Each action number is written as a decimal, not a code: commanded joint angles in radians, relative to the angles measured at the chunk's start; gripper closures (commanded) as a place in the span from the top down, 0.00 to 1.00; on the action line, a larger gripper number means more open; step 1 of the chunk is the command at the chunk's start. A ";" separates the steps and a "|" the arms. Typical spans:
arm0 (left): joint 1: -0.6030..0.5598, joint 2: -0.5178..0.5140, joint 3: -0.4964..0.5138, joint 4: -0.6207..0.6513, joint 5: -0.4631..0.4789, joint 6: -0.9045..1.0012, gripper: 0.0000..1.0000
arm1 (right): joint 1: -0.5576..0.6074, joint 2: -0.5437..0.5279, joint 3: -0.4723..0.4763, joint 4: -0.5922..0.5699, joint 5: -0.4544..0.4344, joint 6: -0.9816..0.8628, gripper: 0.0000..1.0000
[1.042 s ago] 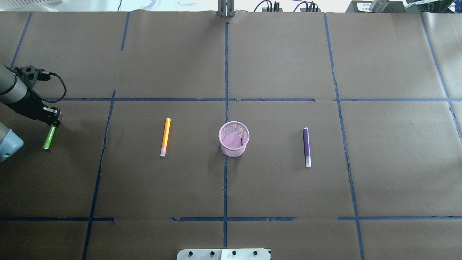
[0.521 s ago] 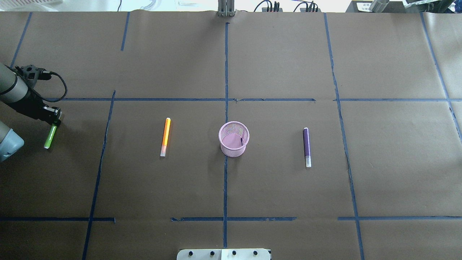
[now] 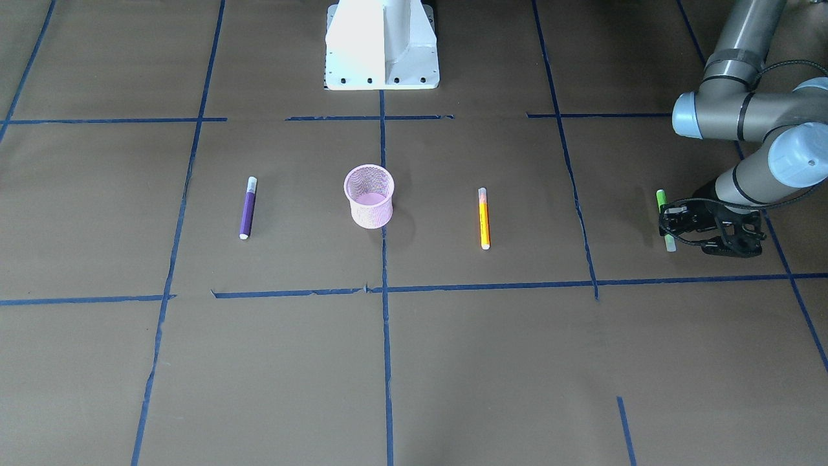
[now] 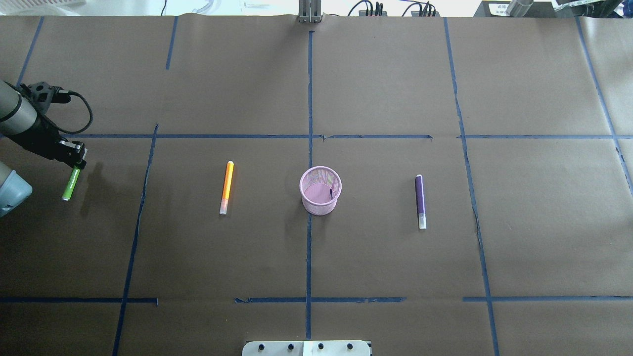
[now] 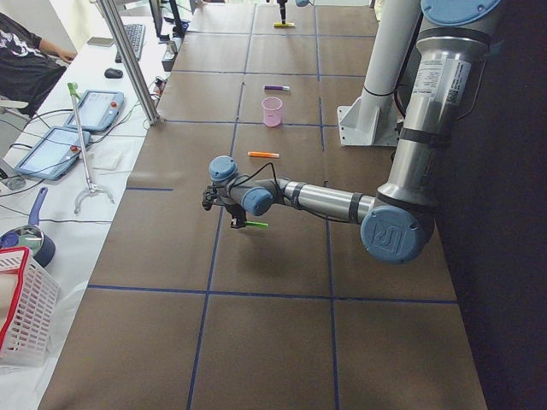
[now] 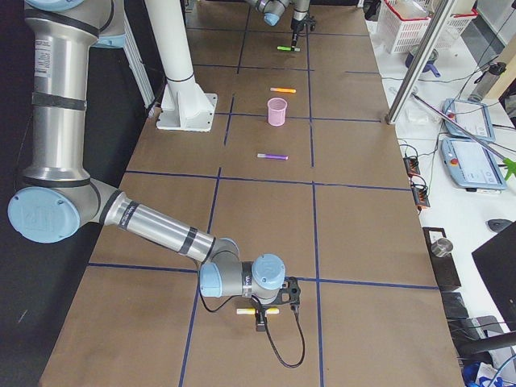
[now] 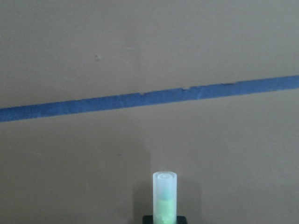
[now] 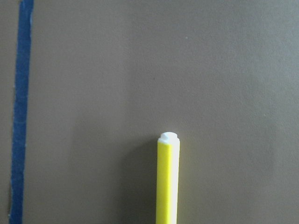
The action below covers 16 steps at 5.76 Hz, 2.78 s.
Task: Collect pens into pen holder
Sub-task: 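Lift the green marker and carry it toward the pink cup, then lower the green marker into the pink cup and release it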
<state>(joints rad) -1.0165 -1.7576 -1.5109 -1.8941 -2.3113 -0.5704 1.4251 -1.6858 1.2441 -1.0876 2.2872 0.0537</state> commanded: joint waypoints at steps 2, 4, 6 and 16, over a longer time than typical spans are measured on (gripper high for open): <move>-0.065 -0.188 -0.084 0.150 0.003 0.132 0.00 | 0.000 0.000 0.000 0.000 0.000 0.000 1.00; -0.053 -0.343 -0.086 0.139 -0.002 0.068 0.00 | 0.000 -0.002 -0.003 0.000 0.000 0.000 1.00; 0.004 -0.439 -0.084 0.001 0.019 -0.124 0.00 | 0.000 0.000 -0.009 -0.002 -0.002 0.000 1.00; 0.476 -0.414 -0.061 -0.797 0.704 -0.548 0.00 | -0.003 0.003 -0.063 0.064 0.012 0.009 1.00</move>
<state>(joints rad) -0.5601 -2.2149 -1.5696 -2.6093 -1.6256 -1.1117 1.4220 -1.6846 1.1784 -1.0264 2.2993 0.0612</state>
